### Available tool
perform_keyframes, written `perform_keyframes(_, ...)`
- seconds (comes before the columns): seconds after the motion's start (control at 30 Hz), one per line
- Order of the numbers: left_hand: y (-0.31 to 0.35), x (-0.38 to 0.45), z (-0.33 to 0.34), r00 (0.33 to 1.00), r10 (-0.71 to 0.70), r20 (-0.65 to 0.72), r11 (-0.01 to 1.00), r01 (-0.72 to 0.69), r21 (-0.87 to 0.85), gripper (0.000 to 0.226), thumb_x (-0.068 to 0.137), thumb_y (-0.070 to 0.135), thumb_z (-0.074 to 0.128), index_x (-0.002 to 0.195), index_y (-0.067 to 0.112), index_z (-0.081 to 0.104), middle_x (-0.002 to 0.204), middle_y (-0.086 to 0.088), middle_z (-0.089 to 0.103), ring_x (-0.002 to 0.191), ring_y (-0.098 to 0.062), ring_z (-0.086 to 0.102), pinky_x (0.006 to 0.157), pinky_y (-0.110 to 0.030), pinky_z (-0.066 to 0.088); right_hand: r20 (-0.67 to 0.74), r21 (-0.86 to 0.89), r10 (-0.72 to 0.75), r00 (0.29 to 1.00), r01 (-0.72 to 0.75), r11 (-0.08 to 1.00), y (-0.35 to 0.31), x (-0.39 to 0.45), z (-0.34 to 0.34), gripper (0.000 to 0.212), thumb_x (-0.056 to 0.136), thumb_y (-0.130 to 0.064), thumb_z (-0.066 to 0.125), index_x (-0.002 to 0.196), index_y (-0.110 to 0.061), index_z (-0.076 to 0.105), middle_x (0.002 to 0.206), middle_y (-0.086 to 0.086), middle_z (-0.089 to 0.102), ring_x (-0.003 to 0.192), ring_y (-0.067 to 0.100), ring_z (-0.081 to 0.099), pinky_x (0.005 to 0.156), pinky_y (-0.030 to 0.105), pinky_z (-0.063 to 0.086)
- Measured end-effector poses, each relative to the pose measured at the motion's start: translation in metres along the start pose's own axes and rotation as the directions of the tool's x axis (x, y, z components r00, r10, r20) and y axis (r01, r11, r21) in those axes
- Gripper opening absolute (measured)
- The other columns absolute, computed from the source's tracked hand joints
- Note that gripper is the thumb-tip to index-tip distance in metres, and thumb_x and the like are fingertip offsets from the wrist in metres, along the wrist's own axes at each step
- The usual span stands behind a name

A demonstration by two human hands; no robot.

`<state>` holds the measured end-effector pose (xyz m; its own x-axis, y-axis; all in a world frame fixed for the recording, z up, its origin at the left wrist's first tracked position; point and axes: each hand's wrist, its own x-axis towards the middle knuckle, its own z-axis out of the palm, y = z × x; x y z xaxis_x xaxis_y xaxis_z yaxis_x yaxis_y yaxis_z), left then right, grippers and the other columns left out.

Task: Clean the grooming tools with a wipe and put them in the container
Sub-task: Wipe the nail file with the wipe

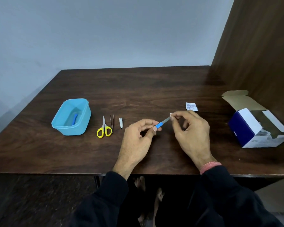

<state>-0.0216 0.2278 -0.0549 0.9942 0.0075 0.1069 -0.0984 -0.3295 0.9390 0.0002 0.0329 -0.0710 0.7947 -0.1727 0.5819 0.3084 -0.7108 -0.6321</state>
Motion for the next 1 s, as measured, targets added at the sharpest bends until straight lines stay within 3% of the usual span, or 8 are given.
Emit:
perform_keyframes(0.2,0.0019,-0.0002,-0.0008,1.000,-0.015,0.001,1.000,0.015,-0.006,0.018,0.109,0.018,0.072,0.116,0.031,0.081,0.100,0.019,0.085,0.103,-0.001,0.078,0.105,-0.048,0.061,-0.016,0.018,0.003,1.000,-0.003,1.000,0.0026,0.0007,0.0002,0.016,0.096,-0.020,0.085,0.111,-0.025,0.085,0.096,-0.015,0.074,0.063,0.012,0.059,0.064,0.039,0.059)
perform_keyframes(0.7,0.0021,0.0013,-0.0005,1.000,-0.023,0.008,1.000,0.023,-0.003,0.017,0.109,0.019,0.072,0.115,0.032,0.081,0.099,0.019,0.085,0.101,-0.002,0.078,0.105,-0.048,0.061,0.003,-0.003,0.021,1.000,-0.021,1.000,-0.0013,0.0016,-0.0012,0.019,0.097,-0.019,0.085,0.114,-0.027,0.084,0.097,-0.015,0.073,0.067,0.011,0.060,0.066,0.034,0.059)
perform_keyframes(0.87,0.0005,0.0008,-0.0007,1.000,-0.017,0.013,1.000,0.018,-0.017,0.017,0.109,0.019,0.072,0.115,0.032,0.081,0.100,0.019,0.086,0.103,-0.001,0.078,0.105,-0.047,0.061,0.032,-0.075,-0.116,0.993,0.118,0.990,-0.0048,-0.0051,0.0006,0.015,0.098,-0.017,0.083,0.113,-0.023,0.083,0.103,-0.014,0.074,0.075,-0.006,0.050,0.071,0.023,0.053)
perform_keyframes(1.0,-0.0009,0.0017,-0.0006,1.000,-0.009,0.011,0.999,0.010,-0.047,0.016,0.109,0.020,0.072,0.113,0.032,0.082,0.100,0.017,0.086,0.106,-0.002,0.079,0.106,-0.046,0.061,0.096,-0.068,-0.245,0.965,0.252,0.965,-0.0046,-0.0065,0.0012,0.012,0.102,-0.015,0.080,0.112,-0.021,0.082,0.111,-0.011,0.076,0.097,0.007,0.068,0.078,0.031,0.061)
